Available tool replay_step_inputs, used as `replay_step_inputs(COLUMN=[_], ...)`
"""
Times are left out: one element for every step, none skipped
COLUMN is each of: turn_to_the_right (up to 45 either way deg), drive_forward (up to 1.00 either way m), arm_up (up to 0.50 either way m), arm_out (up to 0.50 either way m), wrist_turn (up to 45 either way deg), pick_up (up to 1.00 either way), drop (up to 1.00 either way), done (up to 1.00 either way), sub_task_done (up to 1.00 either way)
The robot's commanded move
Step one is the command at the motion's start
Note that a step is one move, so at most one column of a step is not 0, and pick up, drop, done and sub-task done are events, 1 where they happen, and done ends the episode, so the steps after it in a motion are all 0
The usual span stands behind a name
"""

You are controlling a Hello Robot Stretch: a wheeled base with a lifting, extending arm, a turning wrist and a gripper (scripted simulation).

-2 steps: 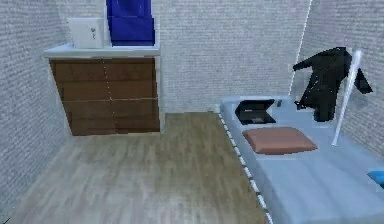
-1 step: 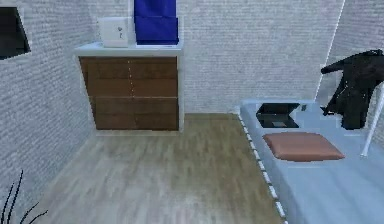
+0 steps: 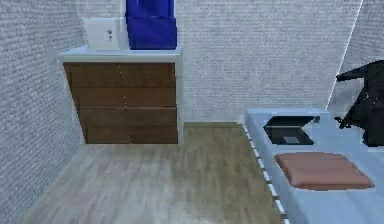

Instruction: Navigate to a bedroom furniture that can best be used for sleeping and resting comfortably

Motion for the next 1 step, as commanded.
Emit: replay_step_inputs(turn_to_the_right=[39.0], drive_forward=[0.0], arm_up=[0.0], arm_out=[0.0], wrist_turn=[0.0], pick_up=[0.0], drop=[0.0], done=[0.0], sub_task_done=[0.0])
